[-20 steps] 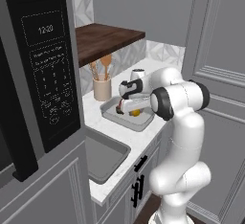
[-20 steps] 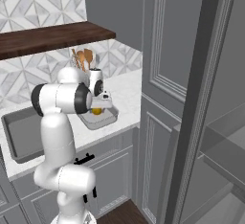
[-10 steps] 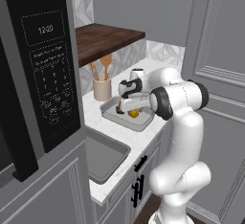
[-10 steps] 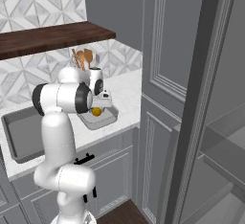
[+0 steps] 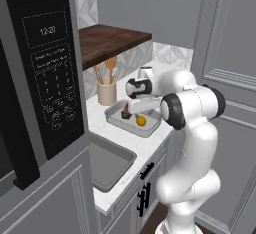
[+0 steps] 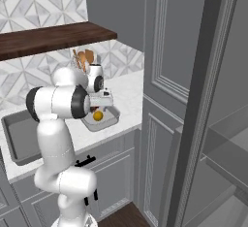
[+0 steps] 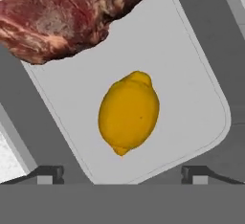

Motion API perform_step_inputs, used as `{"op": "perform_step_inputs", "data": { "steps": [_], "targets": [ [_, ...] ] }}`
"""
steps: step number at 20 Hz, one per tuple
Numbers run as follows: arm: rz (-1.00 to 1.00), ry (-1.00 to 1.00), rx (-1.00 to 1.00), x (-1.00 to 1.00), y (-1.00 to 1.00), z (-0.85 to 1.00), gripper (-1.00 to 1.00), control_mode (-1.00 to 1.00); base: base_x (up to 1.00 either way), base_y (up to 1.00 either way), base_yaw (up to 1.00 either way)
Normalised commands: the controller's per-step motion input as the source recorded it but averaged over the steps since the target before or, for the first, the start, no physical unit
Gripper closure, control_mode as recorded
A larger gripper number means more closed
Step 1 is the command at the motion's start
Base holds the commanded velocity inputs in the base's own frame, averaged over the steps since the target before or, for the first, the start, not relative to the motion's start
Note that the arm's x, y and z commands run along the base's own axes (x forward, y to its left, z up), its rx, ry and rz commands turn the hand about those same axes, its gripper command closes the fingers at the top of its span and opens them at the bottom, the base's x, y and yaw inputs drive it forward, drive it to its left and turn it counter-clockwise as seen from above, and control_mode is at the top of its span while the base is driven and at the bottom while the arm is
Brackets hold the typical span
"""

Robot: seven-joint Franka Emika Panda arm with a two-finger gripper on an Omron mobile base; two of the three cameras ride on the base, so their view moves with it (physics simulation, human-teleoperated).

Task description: Place one lemon and one steak in each tupperware on the nearby counter, to pack two identical lunches.

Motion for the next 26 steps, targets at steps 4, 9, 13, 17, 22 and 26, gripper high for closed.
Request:
{"op": "perform_step_inputs", "data": {
  "steps": [4,9,13,17,22,26],
  "targets": [
    [-0.06,-0.17,0.00,-1.00,-0.37,0.31,-1.00,-1.00,0.00,0.00,0.00],
    [-0.11,-0.16,0.00,-1.00,-0.40,0.00,-1.00,-1.00,0.00,0.00,0.00],
    [-0.08,-0.22,0.00,-1.00,-0.05,0.05,-1.00,-1.00,0.00,0.00,0.00],
    [-0.04,-0.19,0.00,-1.00,0.05,0.74,-1.00,-1.00,0.00,0.00,0.00],
    [-0.04,-0.01,0.00,-1.00,0.17,1.00,-1.00,-1.00,0.00,0.00,0.00],
    [-0.01,0.00,0.00,-1.00,0.11,0.93,-1.00,-1.00,0.00,0.00,0.00]
  ]
}}
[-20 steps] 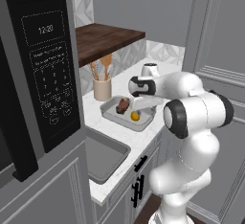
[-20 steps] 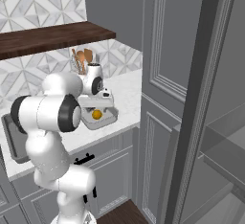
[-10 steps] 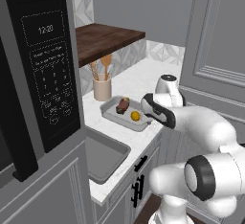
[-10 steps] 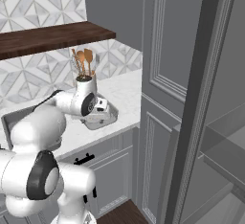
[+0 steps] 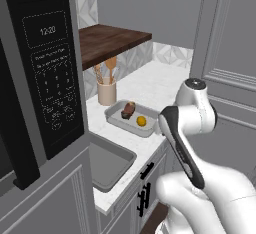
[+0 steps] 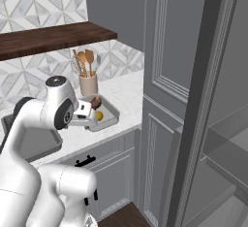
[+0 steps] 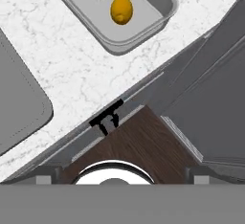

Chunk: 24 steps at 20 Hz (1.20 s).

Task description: Place one lemon and one steak in each tupperware on the nearby counter, to pack two identical lunches.

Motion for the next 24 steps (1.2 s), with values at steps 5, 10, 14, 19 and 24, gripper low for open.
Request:
{"op": "perform_step_inputs", "data": {
  "steps": [5,10,14,19,24],
  "targets": [
    [0.00,-0.13,0.00,-1.00,0.04,0.59,-1.00,-1.00,0.00,0.00,0.00],
    [-0.01,-0.32,0.00,-1.00,-0.07,0.06,-1.00,-1.00,0.00,0.00,0.00],
    [0.02,-0.03,0.00,-0.10,0.03,0.02,-1.00,-1.00,0.00,0.00,0.00],
    [0.00,0.00,0.00,-0.03,0.00,0.00,-1.00,1.00,-0.20,0.00,-0.01],
    [0.00,0.00,0.00,0.00,0.00,0.00,-1.00,1.00,-1.00,0.08,-0.03]
  ]
}}
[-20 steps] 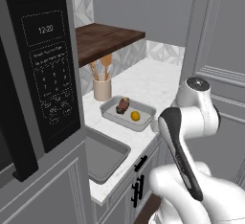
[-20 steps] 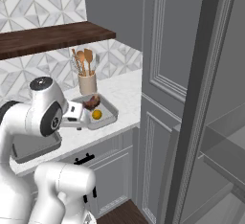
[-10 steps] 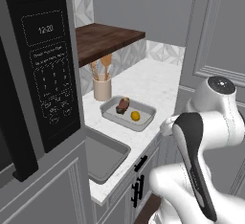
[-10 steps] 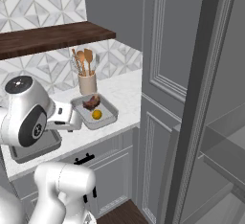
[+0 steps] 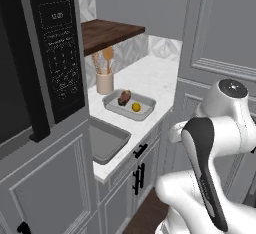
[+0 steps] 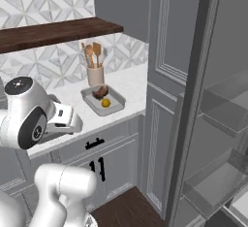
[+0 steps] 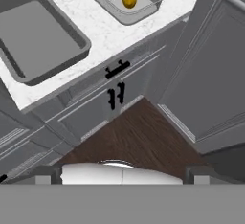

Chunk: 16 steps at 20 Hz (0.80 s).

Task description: Place one lemon and one steak in each tupperware on the nearby counter, to pack two identical lunches.

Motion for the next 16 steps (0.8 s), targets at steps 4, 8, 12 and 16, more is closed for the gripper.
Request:
{"op": "perform_step_inputs", "data": {
  "steps": [4,8,12,16],
  "targets": [
    [0.00,0.00,0.00,0.00,0.00,0.00,-1.00,1.00,-1.00,0.14,-0.10],
    [0.00,0.00,0.00,0.00,0.00,0.00,-1.00,1.00,-1.00,0.00,-0.31],
    [0.00,0.00,0.00,0.00,0.00,0.00,-1.00,1.00,-0.92,0.00,-0.44],
    [0.00,0.00,0.00,0.00,0.00,0.00,-1.00,1.00,-0.46,-0.07,-0.66]
  ]
}}
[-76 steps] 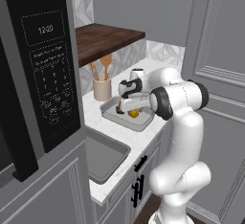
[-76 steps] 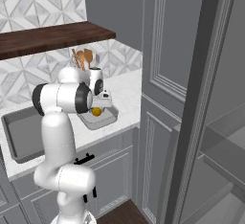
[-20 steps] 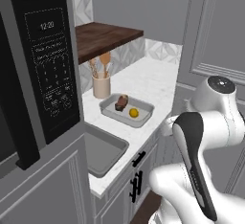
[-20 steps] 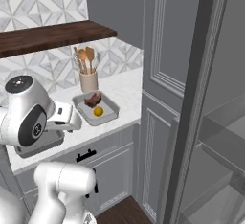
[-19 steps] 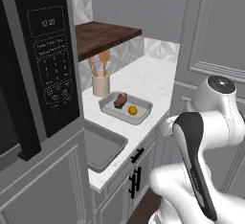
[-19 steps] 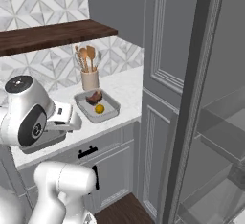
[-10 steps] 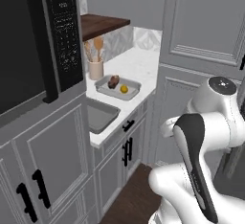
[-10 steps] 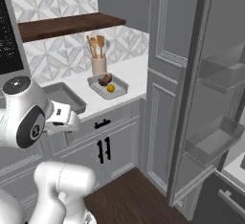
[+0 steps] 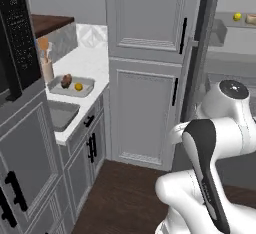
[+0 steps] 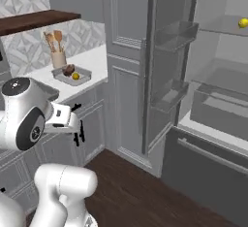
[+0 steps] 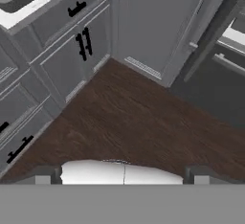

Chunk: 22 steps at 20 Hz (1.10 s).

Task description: Place one lemon and one steak in each tupperware on the nearby counter, to pack two identical lunches.

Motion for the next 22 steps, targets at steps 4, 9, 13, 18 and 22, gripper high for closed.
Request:
{"op": "perform_step_inputs", "data": {
  "steps": [4,9,13,18,22],
  "targets": [
    [0.00,0.00,0.00,0.00,0.00,0.00,-1.00,1.00,-0.02,-0.16,-0.84],
    [0.00,0.00,0.00,0.00,0.00,0.00,-1.00,1.00,0.15,-0.35,-0.83],
    [0.00,0.00,0.00,0.00,0.00,0.00,-1.00,1.00,0.49,-0.46,-0.70],
    [0.00,0.00,0.00,0.00,0.00,0.00,-1.00,1.00,1.00,-0.49,-0.05],
    [0.00,0.00,0.00,0.00,0.00,0.00,-1.00,1.00,0.99,-0.35,0.29]
  ]
}}
